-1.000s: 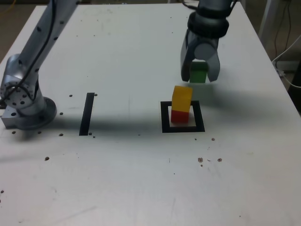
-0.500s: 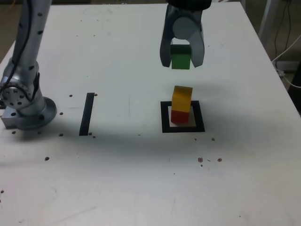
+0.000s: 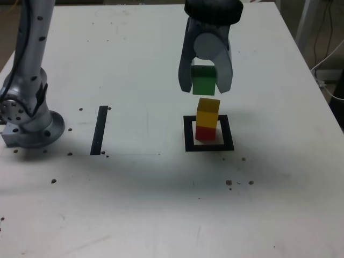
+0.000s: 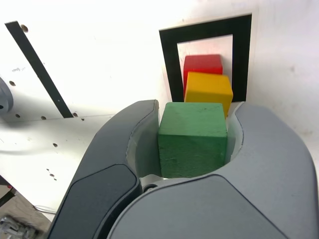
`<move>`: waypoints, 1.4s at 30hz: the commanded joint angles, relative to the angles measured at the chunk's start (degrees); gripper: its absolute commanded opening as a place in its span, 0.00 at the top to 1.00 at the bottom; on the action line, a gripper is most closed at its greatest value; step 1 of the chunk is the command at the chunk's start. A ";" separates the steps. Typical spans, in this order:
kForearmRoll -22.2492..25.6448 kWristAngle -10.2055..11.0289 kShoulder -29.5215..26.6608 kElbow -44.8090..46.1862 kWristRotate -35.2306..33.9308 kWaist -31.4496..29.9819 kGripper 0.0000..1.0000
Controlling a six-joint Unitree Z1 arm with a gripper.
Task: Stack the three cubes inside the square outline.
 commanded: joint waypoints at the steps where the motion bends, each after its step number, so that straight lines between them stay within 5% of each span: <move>1: 0.29 -0.23 0.35 0.24 -0.28 -0.37 0.78; 18: -1.87 -0.97 3.35 0.60 -0.24 -0.54 0.78; 20: -2.26 -1.08 3.56 0.81 0.05 -0.54 0.69; 26: -4.01 -1.94 4.10 1.99 1.06 -0.53 0.04; 36: -4.45 -1.69 3.71 2.80 1.29 -0.29 0.00; 42: -4.23 1.31 0.10 3.60 1.20 0.26 0.00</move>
